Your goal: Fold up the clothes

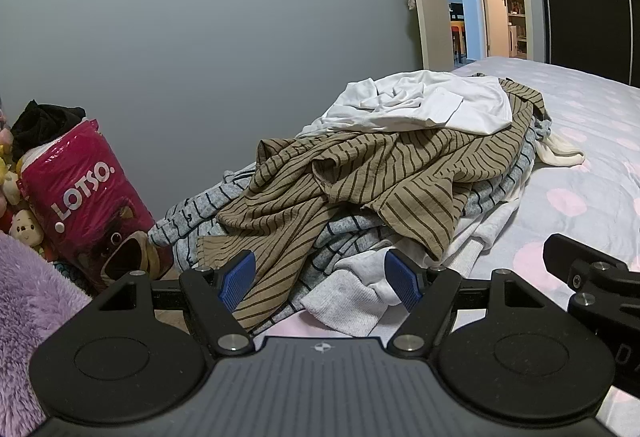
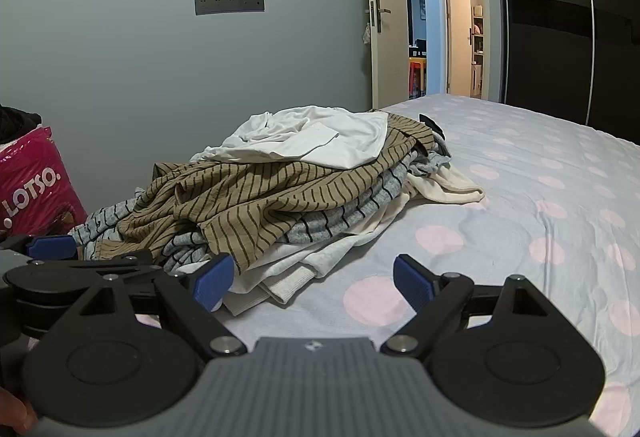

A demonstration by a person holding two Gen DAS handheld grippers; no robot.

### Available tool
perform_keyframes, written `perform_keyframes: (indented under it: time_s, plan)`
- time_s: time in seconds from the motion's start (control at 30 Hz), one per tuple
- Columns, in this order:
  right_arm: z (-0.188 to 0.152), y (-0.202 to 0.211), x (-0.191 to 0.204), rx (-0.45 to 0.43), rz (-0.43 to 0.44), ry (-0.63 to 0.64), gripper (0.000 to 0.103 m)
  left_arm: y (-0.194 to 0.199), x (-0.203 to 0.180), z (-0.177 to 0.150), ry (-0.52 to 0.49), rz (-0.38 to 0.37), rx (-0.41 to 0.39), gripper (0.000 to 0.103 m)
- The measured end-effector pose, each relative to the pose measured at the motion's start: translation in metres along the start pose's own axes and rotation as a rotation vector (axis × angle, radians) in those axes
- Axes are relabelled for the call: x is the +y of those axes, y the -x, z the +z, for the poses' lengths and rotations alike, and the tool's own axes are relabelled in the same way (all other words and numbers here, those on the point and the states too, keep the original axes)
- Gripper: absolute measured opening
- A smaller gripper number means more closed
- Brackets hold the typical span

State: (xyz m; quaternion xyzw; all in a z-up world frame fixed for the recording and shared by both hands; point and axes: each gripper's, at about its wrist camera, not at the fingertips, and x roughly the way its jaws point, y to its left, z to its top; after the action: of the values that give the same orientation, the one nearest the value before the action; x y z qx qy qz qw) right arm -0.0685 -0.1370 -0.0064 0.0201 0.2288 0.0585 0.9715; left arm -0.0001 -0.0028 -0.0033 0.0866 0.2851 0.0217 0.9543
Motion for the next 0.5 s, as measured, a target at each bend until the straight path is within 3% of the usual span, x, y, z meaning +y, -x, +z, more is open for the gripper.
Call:
perform_keyframes:
  time_s: [0.5]
  plan:
    - [0.0009,-0.0009,0.0008,0.0,-0.004,-0.002,0.088,-0.0001,0.0007,-0.0001,0.007,0.003,0.004,0.07]
